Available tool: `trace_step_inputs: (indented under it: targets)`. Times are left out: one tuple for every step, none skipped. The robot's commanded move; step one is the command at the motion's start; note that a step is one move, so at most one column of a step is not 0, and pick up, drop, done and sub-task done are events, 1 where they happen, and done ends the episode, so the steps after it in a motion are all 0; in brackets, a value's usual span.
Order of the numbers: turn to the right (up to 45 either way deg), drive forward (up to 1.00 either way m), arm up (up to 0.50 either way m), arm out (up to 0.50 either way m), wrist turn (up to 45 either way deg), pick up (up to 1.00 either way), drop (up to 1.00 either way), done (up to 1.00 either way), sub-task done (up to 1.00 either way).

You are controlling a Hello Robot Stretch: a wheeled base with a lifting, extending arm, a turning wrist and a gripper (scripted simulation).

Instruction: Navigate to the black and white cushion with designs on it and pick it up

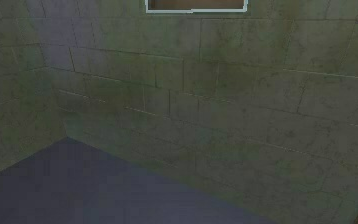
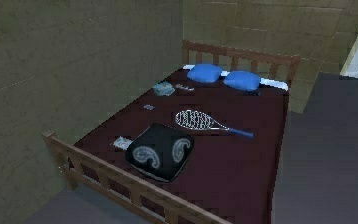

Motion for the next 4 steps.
trace_step_inputs:
  targets:
    - [0.0,0.00,0.10,0.00,0.0,0.00,0.00,0.00,0.00]
    - [0.0,0.00,0.00,0.44,0.0,0.00,0.00,0.00,0.00]
    - [0.0,0.00,0.00,0.00,45.0,0.00,0.00,0.00,0.00]
    - [0.0,0.00,0.00,0.00,45.0,0.00,0.00,0.00,0.00]
